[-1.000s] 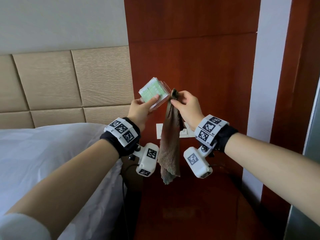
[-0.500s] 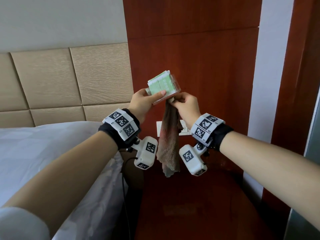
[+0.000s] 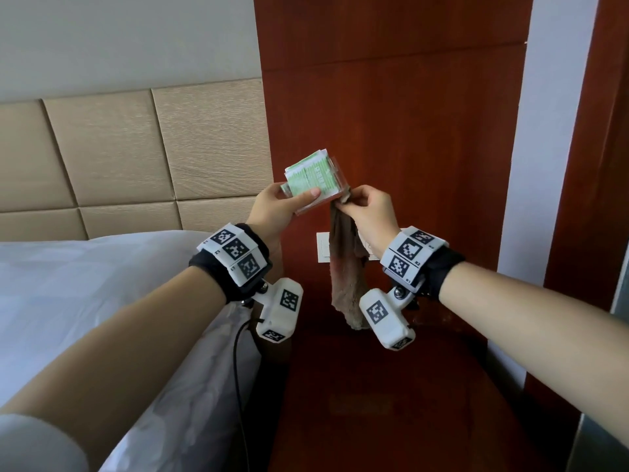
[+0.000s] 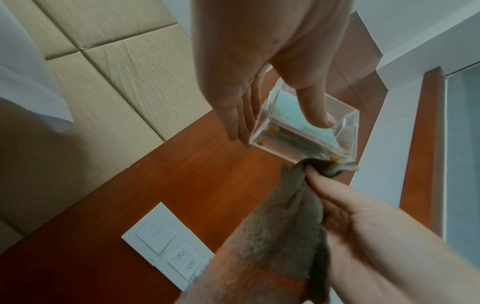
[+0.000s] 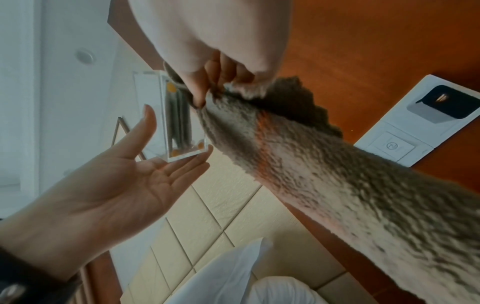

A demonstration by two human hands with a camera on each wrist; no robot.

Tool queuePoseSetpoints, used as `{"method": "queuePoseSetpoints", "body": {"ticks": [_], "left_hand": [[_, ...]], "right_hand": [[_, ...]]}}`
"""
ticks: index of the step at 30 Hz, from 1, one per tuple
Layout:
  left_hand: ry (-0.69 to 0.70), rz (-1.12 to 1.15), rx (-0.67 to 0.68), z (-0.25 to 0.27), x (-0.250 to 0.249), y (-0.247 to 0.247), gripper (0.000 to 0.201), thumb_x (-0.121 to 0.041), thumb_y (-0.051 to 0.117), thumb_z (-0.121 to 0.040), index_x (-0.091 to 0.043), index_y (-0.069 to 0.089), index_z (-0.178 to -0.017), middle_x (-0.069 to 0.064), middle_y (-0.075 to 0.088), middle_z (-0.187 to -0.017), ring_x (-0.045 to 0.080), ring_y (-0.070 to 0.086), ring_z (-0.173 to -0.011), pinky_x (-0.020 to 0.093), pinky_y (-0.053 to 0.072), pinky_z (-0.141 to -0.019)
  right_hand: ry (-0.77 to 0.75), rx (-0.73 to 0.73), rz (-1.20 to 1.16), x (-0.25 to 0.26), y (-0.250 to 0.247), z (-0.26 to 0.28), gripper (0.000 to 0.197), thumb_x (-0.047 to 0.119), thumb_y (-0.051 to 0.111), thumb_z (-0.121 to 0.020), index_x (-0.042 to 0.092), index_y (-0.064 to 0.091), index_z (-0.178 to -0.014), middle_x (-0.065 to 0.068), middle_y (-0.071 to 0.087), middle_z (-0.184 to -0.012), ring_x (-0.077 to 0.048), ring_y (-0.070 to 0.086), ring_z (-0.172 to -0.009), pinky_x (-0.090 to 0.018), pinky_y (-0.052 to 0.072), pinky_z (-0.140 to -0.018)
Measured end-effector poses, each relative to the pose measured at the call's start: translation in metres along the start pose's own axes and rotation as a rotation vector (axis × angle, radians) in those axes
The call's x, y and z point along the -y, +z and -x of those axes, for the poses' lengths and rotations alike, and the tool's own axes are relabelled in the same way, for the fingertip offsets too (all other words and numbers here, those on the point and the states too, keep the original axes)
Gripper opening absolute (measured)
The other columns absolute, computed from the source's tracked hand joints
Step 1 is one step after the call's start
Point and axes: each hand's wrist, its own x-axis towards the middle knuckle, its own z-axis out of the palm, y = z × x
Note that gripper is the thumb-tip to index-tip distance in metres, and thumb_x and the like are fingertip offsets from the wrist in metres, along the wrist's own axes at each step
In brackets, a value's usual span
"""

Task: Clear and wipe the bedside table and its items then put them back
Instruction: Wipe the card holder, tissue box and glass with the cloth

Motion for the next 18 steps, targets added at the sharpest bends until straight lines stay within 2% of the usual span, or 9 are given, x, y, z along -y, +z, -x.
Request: {"method": "queuePoseSetpoints", "body": {"ticks": [2, 5, 9, 13, 15, 18], "left_hand": [[-0.016, -0.014, -0.006, 0.005, 0.002, -0.006, 0.069, -0.034, 0.084, -0.061, -0.007, 0.058, -0.119, 0.009, 0.067, -0.115, 0.021, 0.066, -0.103, 0.031, 0.053, -0.089], [-0.032, -0.033, -0.061, 0.016, 0.005, -0.021, 0.053, -0.022, 0.078, -0.073, -0.005, 0.058, -0.119, 0.01, 0.067, -0.113, 0.018, 0.066, -0.097, 0.026, 0.052, -0.08], [-0.034, -0.077, -0.159, 0.04, 0.005, -0.046, 0.056, -0.019, 0.078, -0.073, -0.002, 0.056, -0.121, 0.011, 0.067, -0.112, 0.02, 0.066, -0.099, 0.026, 0.053, -0.081], [-0.056, -0.154, -0.241, 0.073, 0.002, -0.076, 0.059, -0.017, 0.081, -0.069, -0.004, 0.055, -0.12, 0.013, 0.068, -0.111, 0.025, 0.067, -0.1, 0.04, 0.053, -0.091], [-0.07, -0.199, -0.28, 0.094, 0.0, -0.09, 0.057, -0.015, 0.08, -0.071, -0.005, 0.054, -0.12, 0.011, 0.067, -0.11, 0.022, 0.067, -0.099, 0.037, 0.054, -0.09], [-0.081, -0.24, -0.335, 0.131, -0.002, -0.11, 0.053, -0.012, 0.078, -0.073, -0.003, 0.053, -0.119, 0.01, 0.067, -0.107, 0.017, 0.067, -0.092, 0.026, 0.054, -0.08]], "right_hand": [[0.01, 0.022, -0.005, 0.0, 0.001, 0.003, 0.013, 0.011, 0.069, -0.081, 0.017, 0.06, -0.074, -0.002, 0.067, -0.082, -0.021, 0.065, -0.088, -0.041, 0.053, -0.089], [0.011, 0.057, 0.005, -0.001, 0.006, 0.007, 0.01, 0.013, 0.07, -0.081, 0.016, 0.062, -0.077, -0.005, 0.069, -0.086, -0.023, 0.066, -0.091, -0.043, 0.052, -0.089], [0.016, 0.135, -0.03, 0.002, 0.022, 0.019, 0.016, 0.014, 0.07, -0.08, 0.022, 0.06, -0.071, -0.004, 0.068, -0.083, -0.025, 0.066, -0.091, -0.044, 0.052, -0.089], [0.017, 0.16, -0.068, 0.009, 0.044, 0.038, 0.017, 0.015, 0.07, -0.079, 0.022, 0.058, -0.069, -0.007, 0.068, -0.083, -0.027, 0.065, -0.088, -0.043, 0.051, -0.084], [0.017, 0.168, -0.09, 0.014, 0.055, 0.048, 0.015, 0.014, 0.07, -0.078, 0.018, 0.058, -0.071, -0.007, 0.066, -0.082, -0.025, 0.064, -0.085, -0.038, 0.049, -0.08], [0.008, 0.219, -0.117, 0.023, 0.074, 0.068, 0.01, 0.014, 0.07, -0.078, 0.013, 0.06, -0.078, -0.005, 0.065, -0.081, -0.021, 0.061, -0.083, -0.035, 0.047, -0.077]]}}
